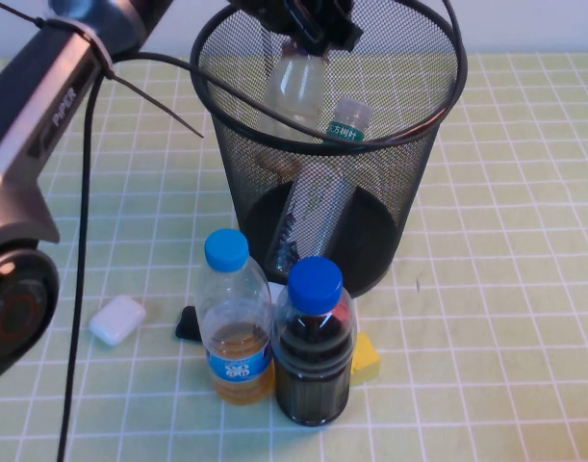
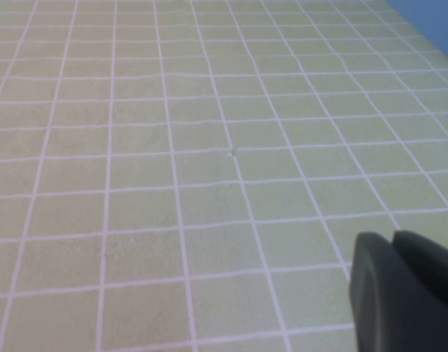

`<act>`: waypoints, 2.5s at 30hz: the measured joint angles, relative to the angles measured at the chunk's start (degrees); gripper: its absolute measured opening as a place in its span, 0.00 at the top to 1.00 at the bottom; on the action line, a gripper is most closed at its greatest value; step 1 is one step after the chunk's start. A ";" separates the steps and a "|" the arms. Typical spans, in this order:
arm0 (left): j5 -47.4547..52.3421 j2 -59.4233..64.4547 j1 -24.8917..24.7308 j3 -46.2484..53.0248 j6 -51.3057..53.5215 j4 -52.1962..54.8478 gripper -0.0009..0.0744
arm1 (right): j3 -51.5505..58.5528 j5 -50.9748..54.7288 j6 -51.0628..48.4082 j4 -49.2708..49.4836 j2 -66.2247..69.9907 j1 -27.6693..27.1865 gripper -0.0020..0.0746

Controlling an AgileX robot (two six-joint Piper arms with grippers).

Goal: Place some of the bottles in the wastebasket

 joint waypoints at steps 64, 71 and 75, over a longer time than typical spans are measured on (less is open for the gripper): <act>-57.29 -119.18 13.55 134.22 -15.54 17.86 0.98 | 0.00 0.00 0.00 0.00 0.00 0.00 0.98; -63.60 -124.54 26.80 140.03 -19.53 16.98 0.98 | 0.00 0.00 0.00 0.00 0.00 0.00 0.98; -60.29 -125.35 28.47 140.16 -19.53 13.75 0.98 | 0.00 0.00 0.00 0.00 0.10 0.00 0.98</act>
